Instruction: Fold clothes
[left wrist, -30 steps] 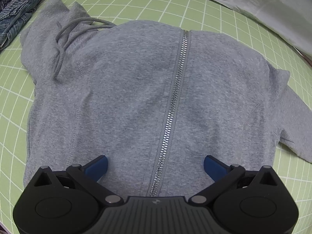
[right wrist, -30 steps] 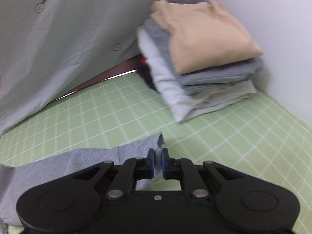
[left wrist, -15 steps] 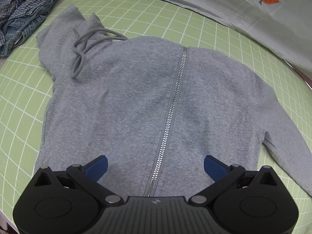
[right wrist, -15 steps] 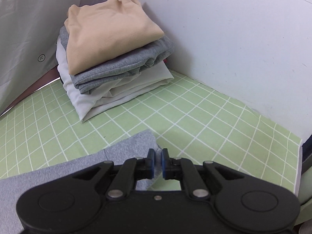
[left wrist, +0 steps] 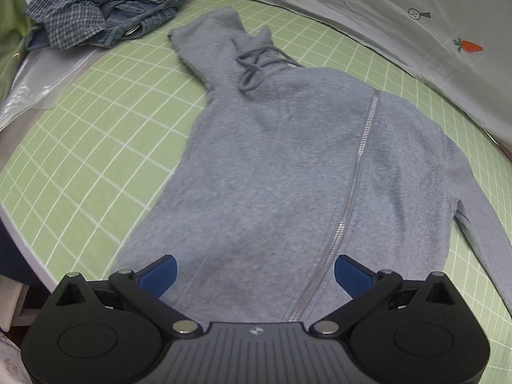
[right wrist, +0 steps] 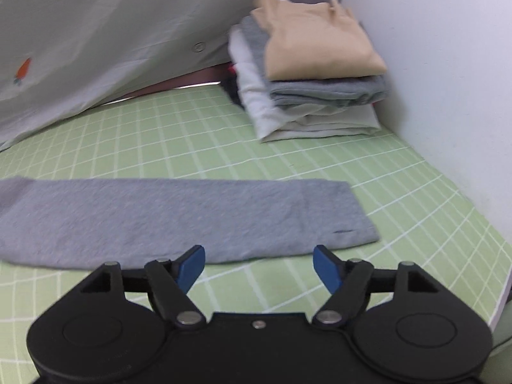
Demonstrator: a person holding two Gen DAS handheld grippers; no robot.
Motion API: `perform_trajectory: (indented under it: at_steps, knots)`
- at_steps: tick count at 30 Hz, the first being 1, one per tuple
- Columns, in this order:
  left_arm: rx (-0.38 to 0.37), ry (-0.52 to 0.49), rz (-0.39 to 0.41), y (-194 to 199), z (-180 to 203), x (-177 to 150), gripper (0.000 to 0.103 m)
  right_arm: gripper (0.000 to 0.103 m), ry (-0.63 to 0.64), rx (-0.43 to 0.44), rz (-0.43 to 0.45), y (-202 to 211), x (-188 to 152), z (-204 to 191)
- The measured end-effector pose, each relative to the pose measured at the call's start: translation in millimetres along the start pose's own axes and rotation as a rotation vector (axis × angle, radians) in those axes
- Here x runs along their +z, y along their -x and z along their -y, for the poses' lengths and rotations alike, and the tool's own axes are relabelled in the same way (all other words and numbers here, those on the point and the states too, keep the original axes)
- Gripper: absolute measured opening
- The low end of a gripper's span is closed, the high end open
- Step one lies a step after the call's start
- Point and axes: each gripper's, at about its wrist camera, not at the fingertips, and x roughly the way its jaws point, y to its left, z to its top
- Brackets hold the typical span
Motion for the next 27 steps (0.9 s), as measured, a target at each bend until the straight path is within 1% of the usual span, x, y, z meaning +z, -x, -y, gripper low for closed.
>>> perform_trajectory:
  at_steps: [2, 5, 6, 7, 10, 14, 17, 21, 27]
  knots:
    - [0.009, 0.035, -0.006, 4, -18, -4, 0.103, 0.084, 0.038, 0.04, -0.017, 5, -5, -23]
    - [0.003, 0.047, 0.001, 0, -38, 15, 0.103, 0.092, 0.068, 0.092, -0.02, 17, -12, -55]
    - [0.0, 0.049, 0.003, -2, -44, 22, 0.103, 0.098, 0.072, 0.111, -0.014, 22, -14, -65]
    - [-0.002, 0.052, 0.006, -3, -50, 29, 0.103, 0.102, 0.076, 0.13, -0.006, 28, -15, -75]
    - [-0.01, 0.06, 0.014, -8, -70, 50, 0.103, 0.102, 0.098, 0.163, 0.007, 40, -17, -107]
    - [-0.02, 0.071, 0.024, -15, -95, 78, 0.103, 0.103, 0.081, 0.163, 0.002, 49, -17, -147]
    - [-0.013, 0.086, 0.027, -30, -116, 116, 0.103, 0.103, 0.062, 0.155, 0.0, 50, -11, -176]
    - [-0.002, 0.07, 0.036, -58, -137, 170, 0.103, 0.103, 0.031, 0.139, 0.001, 51, -5, -213]
    - [0.006, 0.07, 0.05, -112, -161, 255, 0.102, 0.103, -0.016, 0.071, -0.048, 29, 10, -261]
